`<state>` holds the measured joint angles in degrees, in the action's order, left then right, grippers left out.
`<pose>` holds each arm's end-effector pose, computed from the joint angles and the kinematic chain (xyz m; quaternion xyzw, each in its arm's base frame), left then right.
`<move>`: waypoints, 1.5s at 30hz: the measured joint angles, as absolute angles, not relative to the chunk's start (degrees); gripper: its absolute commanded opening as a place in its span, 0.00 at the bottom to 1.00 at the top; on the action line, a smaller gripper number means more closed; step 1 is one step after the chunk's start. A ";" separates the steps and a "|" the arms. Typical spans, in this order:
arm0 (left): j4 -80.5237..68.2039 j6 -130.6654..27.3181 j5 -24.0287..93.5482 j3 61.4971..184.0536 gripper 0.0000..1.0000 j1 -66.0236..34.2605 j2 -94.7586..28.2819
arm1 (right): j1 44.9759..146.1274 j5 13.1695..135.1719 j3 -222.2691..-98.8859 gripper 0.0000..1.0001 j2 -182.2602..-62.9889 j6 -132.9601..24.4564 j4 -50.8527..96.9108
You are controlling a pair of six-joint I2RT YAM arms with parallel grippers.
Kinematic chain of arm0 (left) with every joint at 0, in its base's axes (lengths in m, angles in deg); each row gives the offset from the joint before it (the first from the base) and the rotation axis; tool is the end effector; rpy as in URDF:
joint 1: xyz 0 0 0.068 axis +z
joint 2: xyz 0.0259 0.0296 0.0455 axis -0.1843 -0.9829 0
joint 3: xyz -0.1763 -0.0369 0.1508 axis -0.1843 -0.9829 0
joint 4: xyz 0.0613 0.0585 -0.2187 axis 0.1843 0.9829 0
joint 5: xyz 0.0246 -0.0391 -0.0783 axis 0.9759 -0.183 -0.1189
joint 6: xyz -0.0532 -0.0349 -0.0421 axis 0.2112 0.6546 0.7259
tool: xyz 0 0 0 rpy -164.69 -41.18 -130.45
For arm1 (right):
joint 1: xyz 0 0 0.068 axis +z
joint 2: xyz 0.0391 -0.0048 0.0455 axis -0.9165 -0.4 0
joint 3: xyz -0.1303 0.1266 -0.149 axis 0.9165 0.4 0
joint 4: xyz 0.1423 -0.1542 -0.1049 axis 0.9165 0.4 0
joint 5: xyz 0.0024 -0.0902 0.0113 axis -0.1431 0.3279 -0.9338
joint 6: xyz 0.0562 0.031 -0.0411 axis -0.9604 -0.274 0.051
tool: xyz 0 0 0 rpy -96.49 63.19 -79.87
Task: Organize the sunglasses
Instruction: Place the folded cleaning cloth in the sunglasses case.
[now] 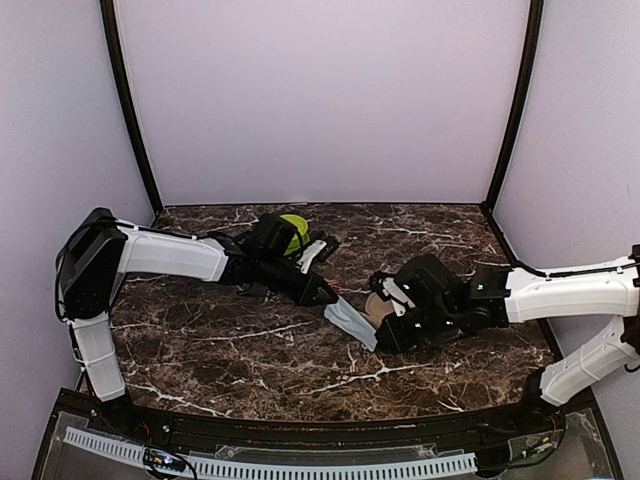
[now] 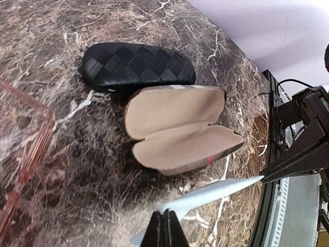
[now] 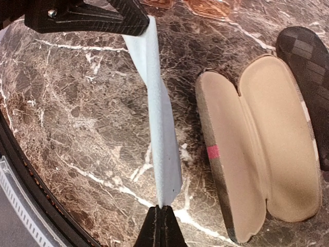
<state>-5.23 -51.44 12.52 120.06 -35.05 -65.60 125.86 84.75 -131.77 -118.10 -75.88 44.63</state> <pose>0.2551 -0.3081 0.1622 0.3636 0.7924 -0.4131 0.2633 0.1404 0.2314 0.1679 -0.2444 0.9129 0.2088 0.2516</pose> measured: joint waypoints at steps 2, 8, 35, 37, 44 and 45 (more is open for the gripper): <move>-5.09 -51.29 12.50 121.85 0.00 -35.42 -67.00 | 125.84 85.91 -131.40 0.00 -117.03 -76.74 45.70; -2.86 -51.05 12.65 127.18 0.00 -37.15 -71.24 | 124.49 88.53 -130.20 0.00 -113.79 -79.51 49.59; 2.10 -51.40 15.36 141.28 0.00 -39.90 -80.92 | 115.00 89.76 -128.03 0.00 -111.85 -80.41 54.66; 2.53 -51.68 15.78 142.00 0.00 -39.93 -81.75 | 114.78 89.10 -127.82 0.00 -112.87 -80.01 54.05; 4.02 -52.55 16.32 142.61 0.00 -39.93 -83.41 | 114.63 87.18 -127.25 0.00 -116.39 -78.90 51.95; 4.33 -52.64 16.39 142.61 0.00 -39.93 -83.50 | 114.63 86.98 -127.23 0.00 -116.74 -78.77 51.84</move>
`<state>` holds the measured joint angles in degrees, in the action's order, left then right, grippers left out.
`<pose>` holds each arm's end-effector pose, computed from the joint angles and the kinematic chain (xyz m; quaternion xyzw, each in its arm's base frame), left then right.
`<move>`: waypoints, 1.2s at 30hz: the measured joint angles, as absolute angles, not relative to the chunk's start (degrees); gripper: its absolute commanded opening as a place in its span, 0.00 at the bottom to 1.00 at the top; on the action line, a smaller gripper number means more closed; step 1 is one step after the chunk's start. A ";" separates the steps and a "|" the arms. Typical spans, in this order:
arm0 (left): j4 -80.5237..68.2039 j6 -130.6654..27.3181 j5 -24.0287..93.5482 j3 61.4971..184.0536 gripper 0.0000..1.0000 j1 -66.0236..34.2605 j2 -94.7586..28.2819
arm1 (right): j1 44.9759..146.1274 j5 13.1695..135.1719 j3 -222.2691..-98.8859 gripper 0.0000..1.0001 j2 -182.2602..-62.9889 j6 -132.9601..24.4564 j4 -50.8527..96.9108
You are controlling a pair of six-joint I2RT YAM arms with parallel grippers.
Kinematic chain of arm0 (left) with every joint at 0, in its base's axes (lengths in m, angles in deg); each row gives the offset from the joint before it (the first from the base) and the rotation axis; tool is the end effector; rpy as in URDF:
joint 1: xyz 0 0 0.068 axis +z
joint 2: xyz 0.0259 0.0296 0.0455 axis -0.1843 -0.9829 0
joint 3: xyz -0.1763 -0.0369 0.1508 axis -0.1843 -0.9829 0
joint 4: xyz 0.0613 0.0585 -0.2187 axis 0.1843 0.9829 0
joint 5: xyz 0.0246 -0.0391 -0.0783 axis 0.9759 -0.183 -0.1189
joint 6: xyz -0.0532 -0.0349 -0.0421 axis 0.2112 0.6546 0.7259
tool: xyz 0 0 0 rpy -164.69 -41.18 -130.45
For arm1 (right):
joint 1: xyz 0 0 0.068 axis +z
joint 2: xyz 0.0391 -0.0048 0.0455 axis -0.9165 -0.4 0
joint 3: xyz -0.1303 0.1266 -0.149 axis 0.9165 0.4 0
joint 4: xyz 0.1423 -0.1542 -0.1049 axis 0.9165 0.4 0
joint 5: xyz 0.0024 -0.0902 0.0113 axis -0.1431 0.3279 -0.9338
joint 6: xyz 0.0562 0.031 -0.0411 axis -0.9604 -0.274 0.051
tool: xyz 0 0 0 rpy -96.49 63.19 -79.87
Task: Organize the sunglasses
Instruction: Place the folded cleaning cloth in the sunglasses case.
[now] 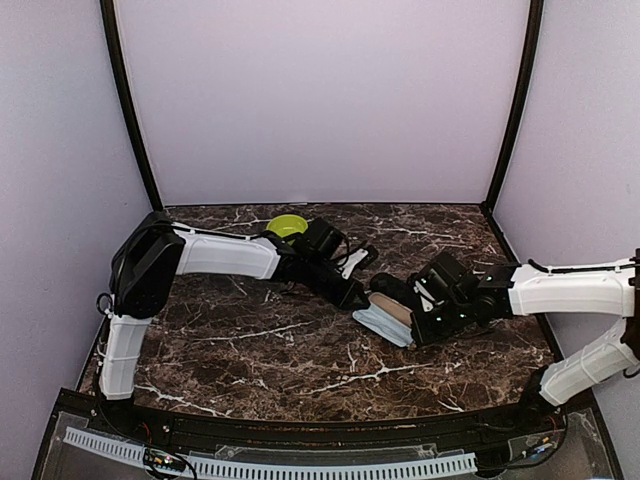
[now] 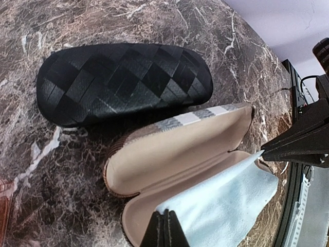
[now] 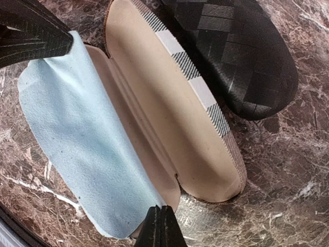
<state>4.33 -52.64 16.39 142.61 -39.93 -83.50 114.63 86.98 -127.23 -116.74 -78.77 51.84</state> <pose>0.2711 -0.3751 0.1378 0.3916 0.8037 -0.3824 0.2334 0.1649 0.1758 0.1411 -0.1316 0.9611 0.1193 0.2117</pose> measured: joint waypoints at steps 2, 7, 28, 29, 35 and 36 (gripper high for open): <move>4.85 -52.88 16.54 142.61 0.00 -39.93 -83.56 | 114.63 86.52 -127.20 0.00 -117.46 -78.44 51.43; 5.55 -53.34 16.69 143.16 0.00 -39.93 -83.85 | 114.39 86.08 -127.07 0.00 -118.05 -77.92 50.73; 6.82 -55.13 16.69 145.08 0.00 -40.41 -86.01 | 114.19 85.04 -125.89 0.00 -118.56 -77.70 50.22; 6.84 -55.13 16.69 145.08 0.00 -40.41 -86.08 | 114.17 85.01 -125.89 0.00 -118.56 -77.70 50.22; 7.19 -55.46 16.76 145.17 0.00 -40.41 -86.21 | 114.06 85.01 -125.85 0.00 -118.56 -77.68 50.22; 7.39 -55.57 16.78 145.30 0.00 -40.41 -86.21 | 114.06 85.01 -125.85 0.00 -118.56 -77.68 50.22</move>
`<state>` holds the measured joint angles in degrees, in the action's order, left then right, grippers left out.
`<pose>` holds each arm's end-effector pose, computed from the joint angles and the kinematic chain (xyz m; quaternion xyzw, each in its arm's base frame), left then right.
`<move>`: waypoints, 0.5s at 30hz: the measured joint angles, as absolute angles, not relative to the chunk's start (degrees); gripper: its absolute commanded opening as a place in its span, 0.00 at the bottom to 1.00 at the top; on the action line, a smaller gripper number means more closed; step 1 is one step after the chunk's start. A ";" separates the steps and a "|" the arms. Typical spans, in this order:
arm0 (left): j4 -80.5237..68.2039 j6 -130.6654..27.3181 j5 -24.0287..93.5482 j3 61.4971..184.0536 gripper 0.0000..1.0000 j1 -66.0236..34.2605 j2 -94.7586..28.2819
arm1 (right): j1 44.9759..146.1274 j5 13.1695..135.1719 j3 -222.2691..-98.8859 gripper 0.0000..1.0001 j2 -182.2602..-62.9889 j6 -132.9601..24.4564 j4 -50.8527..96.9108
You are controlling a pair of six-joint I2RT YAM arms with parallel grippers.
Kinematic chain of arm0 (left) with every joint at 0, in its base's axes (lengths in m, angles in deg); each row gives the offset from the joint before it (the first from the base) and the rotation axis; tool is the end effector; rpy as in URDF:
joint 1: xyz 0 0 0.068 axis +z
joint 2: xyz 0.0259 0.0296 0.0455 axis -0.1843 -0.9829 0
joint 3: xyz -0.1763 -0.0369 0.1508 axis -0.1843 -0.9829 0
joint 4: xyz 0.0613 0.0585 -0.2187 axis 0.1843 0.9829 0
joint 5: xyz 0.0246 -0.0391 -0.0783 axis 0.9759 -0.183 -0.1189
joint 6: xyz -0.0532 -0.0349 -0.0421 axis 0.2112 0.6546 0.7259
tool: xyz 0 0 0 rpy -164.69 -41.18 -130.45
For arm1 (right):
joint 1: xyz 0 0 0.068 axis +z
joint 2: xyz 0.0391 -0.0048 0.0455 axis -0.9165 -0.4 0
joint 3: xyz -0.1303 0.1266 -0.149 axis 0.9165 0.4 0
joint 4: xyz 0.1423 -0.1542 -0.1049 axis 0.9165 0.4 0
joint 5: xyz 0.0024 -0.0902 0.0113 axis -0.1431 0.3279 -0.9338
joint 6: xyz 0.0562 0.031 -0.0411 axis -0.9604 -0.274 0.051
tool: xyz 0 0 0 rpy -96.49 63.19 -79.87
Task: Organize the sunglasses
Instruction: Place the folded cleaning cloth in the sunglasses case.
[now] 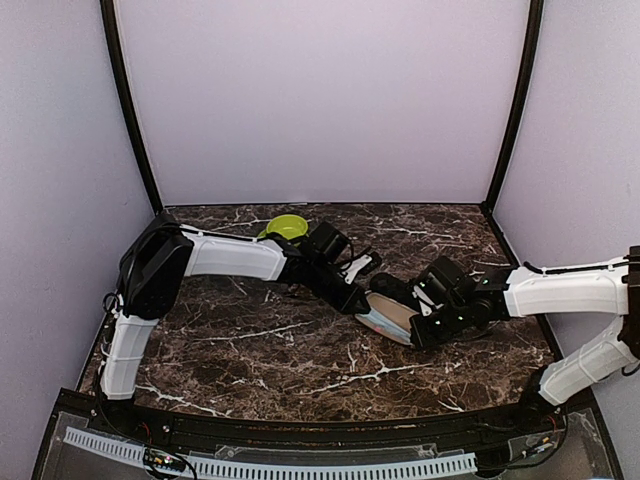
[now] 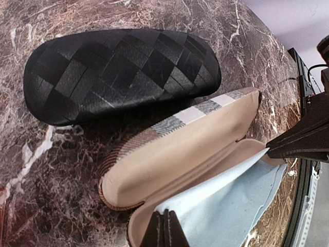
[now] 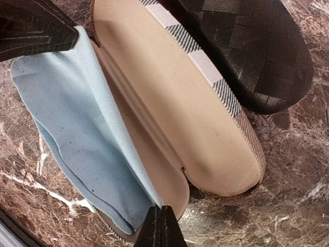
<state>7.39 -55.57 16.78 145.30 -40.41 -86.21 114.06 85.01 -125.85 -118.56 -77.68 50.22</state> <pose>0.2706 -0.3800 0.1261 0.4129 0.8045 -0.3652 0.2211 0.1647 0.1753 0.1291 -0.1410 0.9635 0.1208 0.1927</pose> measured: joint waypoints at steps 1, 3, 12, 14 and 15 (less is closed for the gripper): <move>7.43 -55.64 16.89 145.43 0.00 -40.41 -86.23 | 114.04 85.01 -125.85 0.00 -118.56 -77.65 50.22; 7.52 -55.79 16.96 145.56 0.00 -40.41 -86.23 | 114.04 85.01 -125.85 0.00 -118.56 -77.63 50.22; 8.02 -56.58 16.96 146.02 0.00 -40.43 -86.47 | 114.04 85.01 -125.85 0.00 -118.82 -77.04 50.25; 8.06 -56.64 16.96 146.13 0.00 -40.43 -86.56 | 114.04 85.01 -125.85 0.00 -118.82 -77.00 50.25; 8.06 -56.64 16.96 146.13 0.00 -40.43 -86.60 | 114.04 84.99 -125.85 0.00 -118.82 -76.96 50.25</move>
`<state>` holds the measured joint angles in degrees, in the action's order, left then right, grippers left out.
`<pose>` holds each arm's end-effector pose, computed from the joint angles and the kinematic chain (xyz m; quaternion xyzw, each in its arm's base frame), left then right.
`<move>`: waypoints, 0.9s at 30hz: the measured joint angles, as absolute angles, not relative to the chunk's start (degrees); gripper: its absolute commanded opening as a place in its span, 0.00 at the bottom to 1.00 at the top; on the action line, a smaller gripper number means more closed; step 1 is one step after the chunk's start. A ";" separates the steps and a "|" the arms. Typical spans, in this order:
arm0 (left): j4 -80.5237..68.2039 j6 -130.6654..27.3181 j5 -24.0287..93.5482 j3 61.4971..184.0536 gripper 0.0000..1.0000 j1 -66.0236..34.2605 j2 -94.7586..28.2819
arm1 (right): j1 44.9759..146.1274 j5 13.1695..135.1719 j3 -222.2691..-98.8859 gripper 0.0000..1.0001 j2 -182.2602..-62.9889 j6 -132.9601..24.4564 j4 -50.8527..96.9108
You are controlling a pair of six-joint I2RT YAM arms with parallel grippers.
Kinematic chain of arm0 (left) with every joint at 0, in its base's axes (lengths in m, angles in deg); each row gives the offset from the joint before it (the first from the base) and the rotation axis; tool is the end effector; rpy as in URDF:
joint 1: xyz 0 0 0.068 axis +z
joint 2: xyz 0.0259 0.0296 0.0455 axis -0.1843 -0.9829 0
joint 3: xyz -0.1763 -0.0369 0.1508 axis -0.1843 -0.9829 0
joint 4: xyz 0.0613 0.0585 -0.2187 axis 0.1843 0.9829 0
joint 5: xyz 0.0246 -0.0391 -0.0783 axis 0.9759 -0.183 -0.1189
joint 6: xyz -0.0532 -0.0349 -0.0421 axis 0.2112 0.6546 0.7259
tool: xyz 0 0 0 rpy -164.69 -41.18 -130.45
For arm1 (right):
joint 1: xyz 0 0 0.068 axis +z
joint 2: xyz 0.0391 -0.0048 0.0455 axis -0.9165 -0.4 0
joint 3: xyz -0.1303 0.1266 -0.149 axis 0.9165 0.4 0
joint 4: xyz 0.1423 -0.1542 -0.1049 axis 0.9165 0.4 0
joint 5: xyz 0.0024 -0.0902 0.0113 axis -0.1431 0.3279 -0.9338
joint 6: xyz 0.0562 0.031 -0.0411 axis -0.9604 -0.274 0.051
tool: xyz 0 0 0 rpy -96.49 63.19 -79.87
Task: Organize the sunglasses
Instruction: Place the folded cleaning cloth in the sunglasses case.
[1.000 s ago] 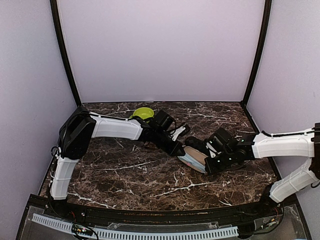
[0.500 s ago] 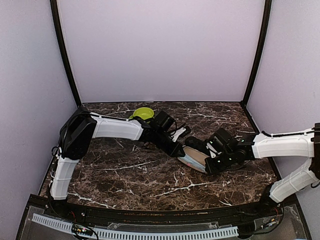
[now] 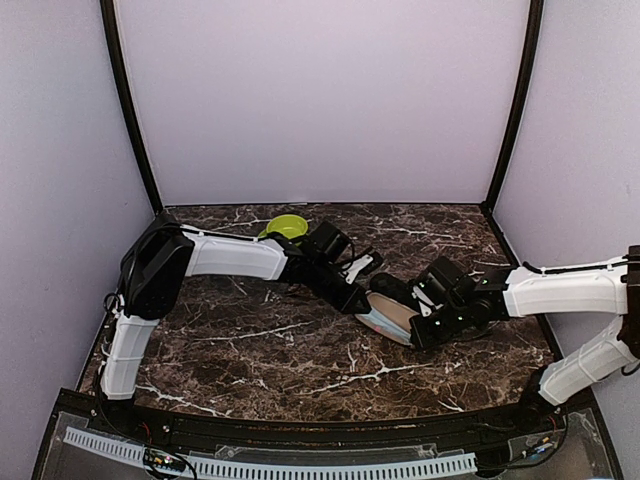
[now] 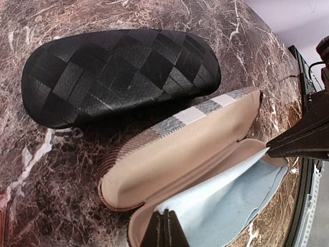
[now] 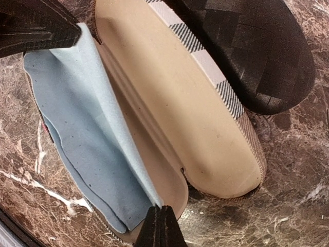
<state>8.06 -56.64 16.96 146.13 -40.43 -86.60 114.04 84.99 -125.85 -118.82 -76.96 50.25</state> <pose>0.2715 -0.3810 0.1264 0.4201 0.8019 -0.3612 0.2236 0.1647 0.1752 0.1281 -0.1470 0.9632 0.1181 0.1915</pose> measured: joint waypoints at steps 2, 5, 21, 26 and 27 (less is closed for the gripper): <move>8.11 -56.64 16.96 146.13 0.00 -40.52 -86.65 | 114.04 84.90 -125.85 0.00 -118.82 -76.89 50.25; 8.11 -56.64 16.96 146.13 0.00 -40.67 -86.65 | 114.04 84.80 -125.78 0.00 -118.82 -76.87 50.25; 8.13 -56.82 17.15 146.13 0.00 -40.89 -86.78 | 114.04 84.84 -125.76 0.00 -119.78 -76.65 50.27; 8.17 -56.84 17.18 146.13 0.00 -41.04 -87.08 | 114.04 84.86 -125.76 0.00 -120.22 -76.63 50.27; 8.19 -56.84 17.18 146.13 0.00 -41.04 -87.13 | 114.04 84.86 -125.76 0.00 -120.31 -76.61 50.27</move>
<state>8.19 -56.84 17.18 146.13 -41.04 -87.13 114.04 84.86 -125.76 -120.31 -76.61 50.27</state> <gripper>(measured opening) 0.015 0.005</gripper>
